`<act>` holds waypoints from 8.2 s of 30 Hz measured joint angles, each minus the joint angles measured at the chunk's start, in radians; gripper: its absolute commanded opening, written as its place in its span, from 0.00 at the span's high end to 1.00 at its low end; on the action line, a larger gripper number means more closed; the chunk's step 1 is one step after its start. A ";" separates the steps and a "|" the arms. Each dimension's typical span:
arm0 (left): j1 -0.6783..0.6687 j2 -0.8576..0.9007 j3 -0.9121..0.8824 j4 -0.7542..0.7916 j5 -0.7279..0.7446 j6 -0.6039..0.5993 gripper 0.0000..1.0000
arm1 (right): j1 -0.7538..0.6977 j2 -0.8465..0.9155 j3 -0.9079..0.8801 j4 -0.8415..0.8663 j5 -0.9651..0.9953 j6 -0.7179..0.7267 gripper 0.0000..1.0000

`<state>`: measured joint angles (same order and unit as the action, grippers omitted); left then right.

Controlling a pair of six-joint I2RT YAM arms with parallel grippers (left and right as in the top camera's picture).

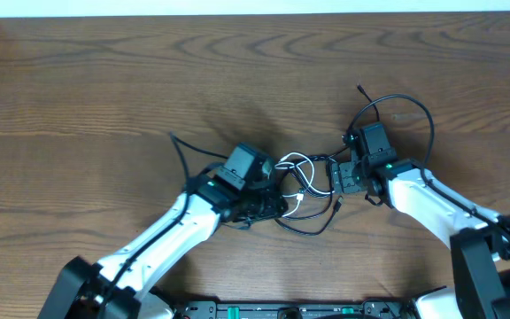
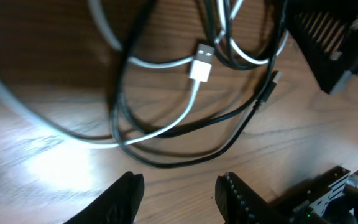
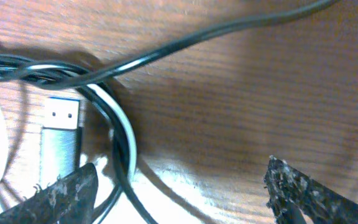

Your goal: Untangle cables

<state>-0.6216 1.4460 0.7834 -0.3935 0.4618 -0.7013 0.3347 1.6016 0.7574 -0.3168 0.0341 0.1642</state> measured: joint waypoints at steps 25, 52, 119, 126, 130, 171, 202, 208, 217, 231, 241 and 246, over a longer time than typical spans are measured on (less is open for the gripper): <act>-0.159 0.253 0.028 0.132 -0.037 -0.134 0.68 | 0.000 -0.005 -0.001 0.005 -0.005 0.000 0.15; 0.021 0.046 0.138 -0.317 -0.197 -0.134 0.58 | 0.000 -0.005 -0.001 0.002 -0.008 0.001 0.15; 0.031 0.371 0.190 -0.528 -0.229 0.259 0.76 | -0.031 0.029 -0.012 0.052 -0.389 -0.126 0.22; 0.032 0.338 0.196 -0.372 -0.318 0.288 0.76 | 0.063 0.035 -0.012 0.056 -0.364 -0.181 0.21; 0.032 0.336 0.206 -0.241 -0.425 0.292 0.76 | 0.095 0.040 -0.008 0.058 -0.286 -0.192 0.21; 0.002 0.409 0.403 -0.294 -0.489 0.077 0.50 | 0.107 0.098 0.039 0.075 -0.022 -0.123 0.24; -0.018 0.423 0.294 0.006 -0.581 -0.041 0.64 | 0.107 0.099 0.039 0.076 -0.030 -0.123 0.23; -0.021 0.443 0.295 0.035 -0.609 -0.051 0.69 | 0.107 0.099 0.039 0.076 -0.030 -0.123 0.23; -0.018 0.443 0.300 0.032 -0.625 -0.058 0.93 | 0.107 0.097 0.067 -0.002 -0.029 -0.115 0.28; -0.016 0.146 0.270 0.001 -0.436 0.184 0.93 | 0.106 -0.295 0.058 -0.106 -0.188 -0.090 0.23; -0.016 0.117 0.270 0.066 -0.247 0.287 0.93 | 0.090 -0.454 0.058 -0.143 -0.179 -0.089 0.23; -0.016 0.117 0.270 0.087 -0.174 0.342 0.93 | 0.059 -0.393 0.058 -0.148 -0.086 -0.061 0.23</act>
<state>-0.6373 1.5631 1.0534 -0.3069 0.2878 -0.3595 0.3939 1.2083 0.8150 -0.4652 -0.0521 0.1036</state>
